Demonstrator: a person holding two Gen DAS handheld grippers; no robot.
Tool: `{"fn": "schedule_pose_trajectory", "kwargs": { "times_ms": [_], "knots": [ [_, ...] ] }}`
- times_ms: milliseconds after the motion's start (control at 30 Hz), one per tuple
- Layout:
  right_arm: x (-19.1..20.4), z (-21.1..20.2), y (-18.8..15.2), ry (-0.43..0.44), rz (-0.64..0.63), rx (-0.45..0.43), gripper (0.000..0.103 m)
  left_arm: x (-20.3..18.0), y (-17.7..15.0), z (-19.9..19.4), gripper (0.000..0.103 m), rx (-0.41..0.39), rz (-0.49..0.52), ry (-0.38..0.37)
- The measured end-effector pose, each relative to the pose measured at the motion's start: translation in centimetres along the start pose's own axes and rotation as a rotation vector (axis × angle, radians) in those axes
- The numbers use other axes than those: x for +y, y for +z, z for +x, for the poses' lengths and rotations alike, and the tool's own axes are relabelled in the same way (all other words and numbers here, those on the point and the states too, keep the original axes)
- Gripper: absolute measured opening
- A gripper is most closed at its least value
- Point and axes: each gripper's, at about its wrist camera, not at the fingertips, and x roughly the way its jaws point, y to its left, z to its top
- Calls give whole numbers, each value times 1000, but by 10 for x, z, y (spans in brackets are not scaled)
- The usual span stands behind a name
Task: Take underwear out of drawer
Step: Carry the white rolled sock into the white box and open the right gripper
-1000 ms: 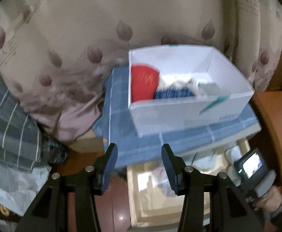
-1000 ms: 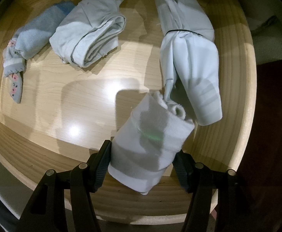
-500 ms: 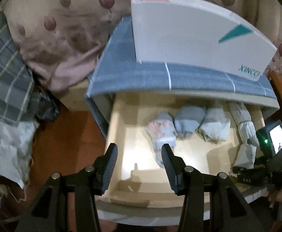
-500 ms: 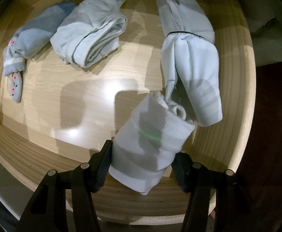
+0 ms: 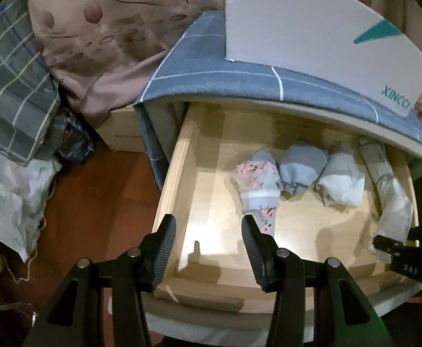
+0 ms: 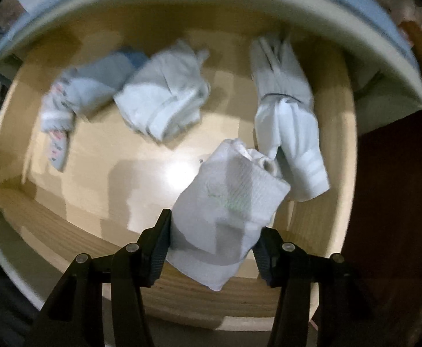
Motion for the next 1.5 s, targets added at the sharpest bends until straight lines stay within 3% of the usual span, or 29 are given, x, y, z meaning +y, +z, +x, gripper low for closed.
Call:
{"fn": "schedule_pose_trajectory", "kwargs": {
  "times_ms": [267,533,767,967,1267,1500],
  "knots": [
    [6,-47,-14,28,-49,-218,48,-1,-3,-8,48,-62,-19,18],
    [4,-94,-1,27,-69,-345,48,-4,-4,-11,48,-82,8,19],
    [5,-160,27,0,-84,-496,48,2,-3,-11,48,-85,-20,7],
    [0,-216,72,-7,-89,-598,49,4,-3,-12,48,-86,-29,1],
    [-3,-237,152,18,-50,-618,49,7,-2,-11,48,-87,-42,-9],
    [-4,-197,204,58,-12,-503,49,7,-2,-10,48,-83,-43,-11]
  ]
}}
